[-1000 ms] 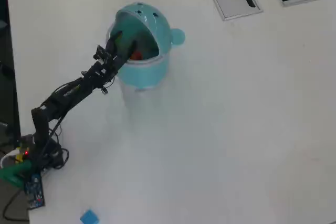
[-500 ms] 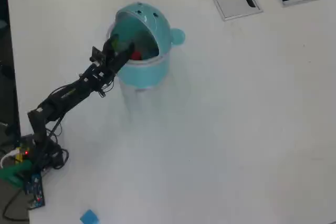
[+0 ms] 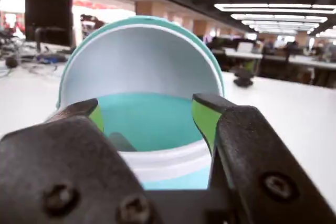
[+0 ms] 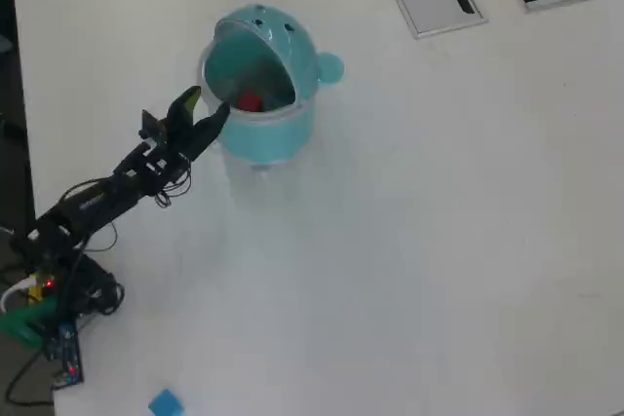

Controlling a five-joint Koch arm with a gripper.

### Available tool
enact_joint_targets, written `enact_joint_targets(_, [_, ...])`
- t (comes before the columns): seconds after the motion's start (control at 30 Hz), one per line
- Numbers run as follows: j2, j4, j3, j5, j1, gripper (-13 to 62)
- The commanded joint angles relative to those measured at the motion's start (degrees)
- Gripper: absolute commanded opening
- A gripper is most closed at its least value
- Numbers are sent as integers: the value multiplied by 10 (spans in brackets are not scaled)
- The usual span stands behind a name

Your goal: Grasp RGB lego blocks and put them in the bin one by one.

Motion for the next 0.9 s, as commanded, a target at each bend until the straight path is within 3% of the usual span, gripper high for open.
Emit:
enact_joint_targets(0.0, [45, -48, -5, -14, 6, 316])
enact_joint_targets(0.23, [110, -47, 46, -11, 27, 316])
enact_joint_targets(0.87, [149, -55, 84, 86, 127, 330])
